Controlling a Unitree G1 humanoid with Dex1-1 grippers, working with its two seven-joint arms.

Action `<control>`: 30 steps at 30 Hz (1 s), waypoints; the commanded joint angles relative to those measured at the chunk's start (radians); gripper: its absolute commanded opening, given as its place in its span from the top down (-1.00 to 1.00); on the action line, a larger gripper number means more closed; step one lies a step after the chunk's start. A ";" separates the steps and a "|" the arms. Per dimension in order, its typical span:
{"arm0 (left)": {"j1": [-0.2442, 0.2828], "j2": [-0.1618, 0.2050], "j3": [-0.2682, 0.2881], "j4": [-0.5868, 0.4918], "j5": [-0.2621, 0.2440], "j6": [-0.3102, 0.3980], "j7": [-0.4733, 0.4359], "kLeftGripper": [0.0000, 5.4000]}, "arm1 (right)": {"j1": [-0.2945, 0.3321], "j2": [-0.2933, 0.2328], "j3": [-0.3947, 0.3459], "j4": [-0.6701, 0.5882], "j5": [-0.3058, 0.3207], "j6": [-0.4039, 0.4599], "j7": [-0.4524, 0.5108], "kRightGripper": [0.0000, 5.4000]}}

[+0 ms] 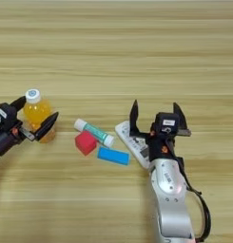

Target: Move the objects on the table

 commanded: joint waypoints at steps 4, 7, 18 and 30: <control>0.013 -0.006 0.009 -0.021 -0.013 -0.027 -0.009 -0.99 | -0.001 -0.001 0.001 -0.018 -0.001 0.012 0.001 -1.00; 0.017 -0.016 0.020 -0.039 -0.022 -0.049 -0.002 -0.99 | -0.002 -0.002 0.000 -0.018 0.000 0.012 0.002 -1.00; 0.038 -0.009 0.007 -0.062 -0.010 -0.080 -0.017 -0.99 | -0.004 -0.005 -0.002 -0.013 0.002 0.012 0.004 -1.00; 0.049 -0.005 0.030 -0.103 -0.041 -0.083 -0.024 -0.99 | -0.007 -0.005 0.000 -0.011 0.002 0.013 0.004 -1.00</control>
